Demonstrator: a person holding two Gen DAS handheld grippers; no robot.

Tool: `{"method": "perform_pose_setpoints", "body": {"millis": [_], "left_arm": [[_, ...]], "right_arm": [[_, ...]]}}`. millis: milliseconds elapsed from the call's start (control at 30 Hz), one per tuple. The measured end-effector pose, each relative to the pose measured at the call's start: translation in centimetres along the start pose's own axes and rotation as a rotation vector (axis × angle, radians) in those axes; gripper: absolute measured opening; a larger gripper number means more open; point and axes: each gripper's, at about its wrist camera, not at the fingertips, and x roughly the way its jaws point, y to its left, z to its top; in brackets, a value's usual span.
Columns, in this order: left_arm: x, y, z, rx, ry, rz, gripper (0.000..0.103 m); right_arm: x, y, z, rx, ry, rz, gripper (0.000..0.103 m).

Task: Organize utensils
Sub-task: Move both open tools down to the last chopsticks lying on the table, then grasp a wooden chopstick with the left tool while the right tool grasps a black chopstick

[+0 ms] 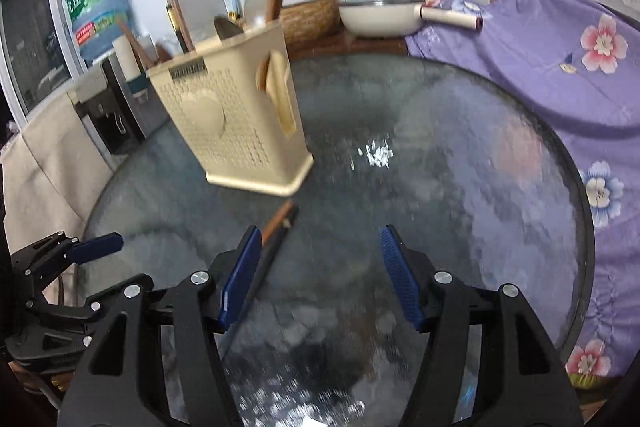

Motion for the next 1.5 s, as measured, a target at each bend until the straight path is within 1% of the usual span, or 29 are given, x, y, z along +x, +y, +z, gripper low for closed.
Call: {"method": "perform_pose_setpoints", "body": {"millis": [67, 133, 200, 267, 400, 433, 500, 533, 700, 867, 967, 1033, 1067, 1100, 1167, 1267, 1400, 1467, 1500], "left_arm": [[0.6, -0.6, -0.4, 0.002, 0.031, -0.029, 0.054], [1.2, -1.0, -0.5, 0.002, 0.055, -0.050, 0.047], [1.8, -1.7, -0.6, 0.012, 0.073, -0.062, 0.044], [2.3, -2.2, -0.7, 0.022, 0.086, -0.059, 0.043], [3.6, -2.8, -0.7, 0.008, 0.128, -0.091, 0.036], [4.0, -3.1, -0.5, 0.016, 0.131, -0.080, 0.035], [4.3, -3.6, -0.3, 0.046, 0.120, -0.037, 0.027], [4.5, -3.6, -0.2, 0.043, 0.120, -0.035, 0.025], [6.3, -3.5, 1.4, 0.022, 0.131, -0.022, 0.025], [8.1, -3.9, 3.4, 0.022, 0.138, -0.012, 0.025], [9.2, -3.5, 4.5, -0.003, 0.143, -0.011, 0.020], [9.7, -3.1, 5.1, -0.017, 0.144, -0.004, 0.012], [10.0, -2.8, 5.4, -0.032, 0.144, -0.005, 0.011], [10.0, -2.6, 5.4, -0.042, 0.144, -0.007, 0.008], [10.0, -2.2, 5.6, -0.061, 0.141, -0.020, 0.008], [9.6, -1.6, 5.2, -0.084, 0.135, -0.020, 0.007], [9.0, -0.5, 4.8, -0.141, 0.139, -0.040, 0.007], [8.7, 0.2, 4.6, -0.157, 0.138, -0.038, 0.007], [8.6, 0.4, 4.4, -0.160, 0.136, -0.032, 0.007]], "right_arm": [[-0.1, -0.2, -0.6, 0.006, 0.009, 0.004, 0.062], [-0.1, -0.3, -1.2, 0.007, 0.023, 0.007, 0.062], [-0.1, -0.1, -1.7, -0.009, 0.032, 0.002, 0.062], [-0.2, 0.1, -2.2, -0.025, 0.038, -0.002, 0.062], [-0.4, 0.2, -2.4, -0.022, 0.043, -0.002, 0.062], [-0.4, 0.2, -2.5, -0.022, 0.046, -0.002, 0.062], [-0.6, 0.1, -2.7, -0.022, 0.048, -0.002, 0.062], [-0.6, 0.1, -2.7, -0.025, 0.049, -0.004, 0.062], [-0.8, 0.3, -2.7, -0.033, 0.048, -0.015, 0.062], [-0.8, 0.1, -2.8, -0.024, 0.054, -0.023, 0.062], [-0.8, 0.0, -2.8, -0.022, 0.055, -0.035, 0.062], [-0.7, -0.1, -2.7, -0.015, 0.058, -0.041, 0.062], [-0.6, -0.1, -2.7, -0.012, 0.063, -0.043, 0.062], [-0.4, -0.1, -2.7, -0.012, 0.068, -0.042, 0.062], [-0.1, 0.2, -2.7, -0.024, 0.080, -0.038, 0.062], [0.6, 1.1, -2.5, -0.052, 0.092, -0.032, 0.062], [2.5, 2.4, -1.9, -0.055, 0.132, 0.014, 0.062], [3.4, 2.8, -1.5, -0.057, 0.151, 0.018, 0.058], [4.0, 3.2, -1.3, -0.065, 0.164, 0.016, 0.055]]}}
